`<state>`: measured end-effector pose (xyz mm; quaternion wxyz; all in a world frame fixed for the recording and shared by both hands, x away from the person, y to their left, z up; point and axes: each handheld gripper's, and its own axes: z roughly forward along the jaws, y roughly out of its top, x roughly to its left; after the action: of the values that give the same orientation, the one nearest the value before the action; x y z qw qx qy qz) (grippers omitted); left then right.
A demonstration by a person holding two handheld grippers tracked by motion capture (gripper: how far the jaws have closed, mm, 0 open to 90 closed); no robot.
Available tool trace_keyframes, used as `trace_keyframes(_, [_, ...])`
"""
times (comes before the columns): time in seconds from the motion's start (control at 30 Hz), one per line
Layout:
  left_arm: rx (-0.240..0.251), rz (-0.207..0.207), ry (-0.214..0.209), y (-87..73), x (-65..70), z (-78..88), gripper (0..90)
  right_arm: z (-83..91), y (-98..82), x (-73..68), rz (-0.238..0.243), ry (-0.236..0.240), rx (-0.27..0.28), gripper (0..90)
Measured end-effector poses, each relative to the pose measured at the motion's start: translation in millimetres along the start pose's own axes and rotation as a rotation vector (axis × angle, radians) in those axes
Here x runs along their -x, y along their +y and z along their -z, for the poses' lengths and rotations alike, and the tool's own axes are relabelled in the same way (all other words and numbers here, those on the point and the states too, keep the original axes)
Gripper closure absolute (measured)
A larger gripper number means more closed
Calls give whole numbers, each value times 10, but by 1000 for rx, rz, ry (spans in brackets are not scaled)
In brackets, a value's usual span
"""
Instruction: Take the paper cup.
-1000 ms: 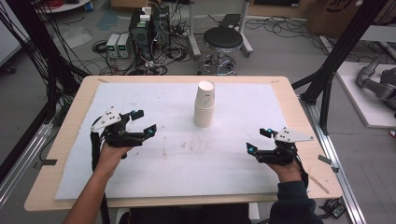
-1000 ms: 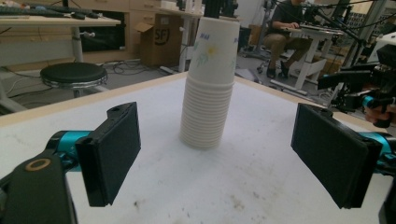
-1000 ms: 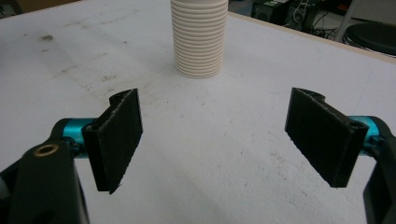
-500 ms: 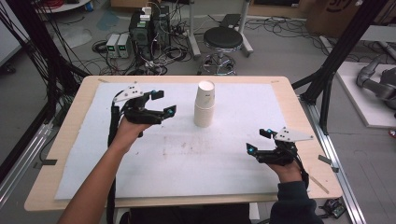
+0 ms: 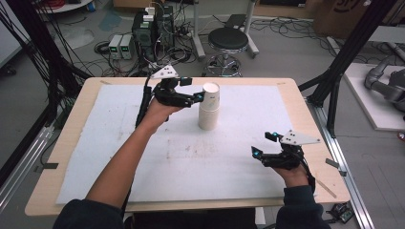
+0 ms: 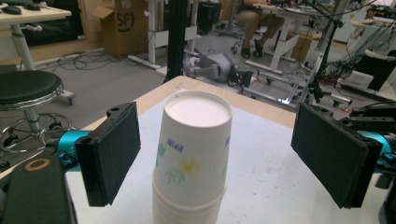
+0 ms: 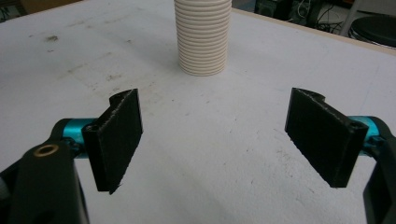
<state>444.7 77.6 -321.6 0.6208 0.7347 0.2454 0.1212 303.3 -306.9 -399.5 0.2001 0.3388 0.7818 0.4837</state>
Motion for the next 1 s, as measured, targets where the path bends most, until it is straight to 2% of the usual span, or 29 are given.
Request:
trace_keyframes(0.03, [0, 0, 0, 0, 0, 0, 156, 1, -1, -4, -3, 1, -2, 193])
trace_keyframes(0.07, [-26, -4, 3, 5, -14, -114, 156, 0, -1, -4, 2, 1, 0, 193])
trace_keyframes(0.13, [-36, -2, 8, 6, -22, -169, 156, 0, -1, -6, 1, 1, 0, 193])
trace_keyframes(0.23, [-60, 7, 11, 1, -51, -355, 156, 4, -5, -7, 0, 0, 0, 193])
trace_keyframes(0.4, [-72, 21, 10, -46, -76, -460, 158, 24, -14, 6, -6, -4, 2, 193])
trace_keyframes(0.57, [-76, 38, 1, -86, -108, -508, 214, 29, -18, 7, -8, -5, 3, 193])
trace_keyframes(0.7, [-78, 21, -13, -99, -118, -523, 321, 30, -17, 9, -13, -5, 1, 193])
trace_keyframes(0.77, [-70, 8, -8, -95, -122, -515, 332, 28, -19, 12, -11, -6, 2, 193])
trace_keyframes(1.0, [-48, 10, -10, -59, -128, -470, 339, 29, -16, 9, -14, -5, 3, 193])
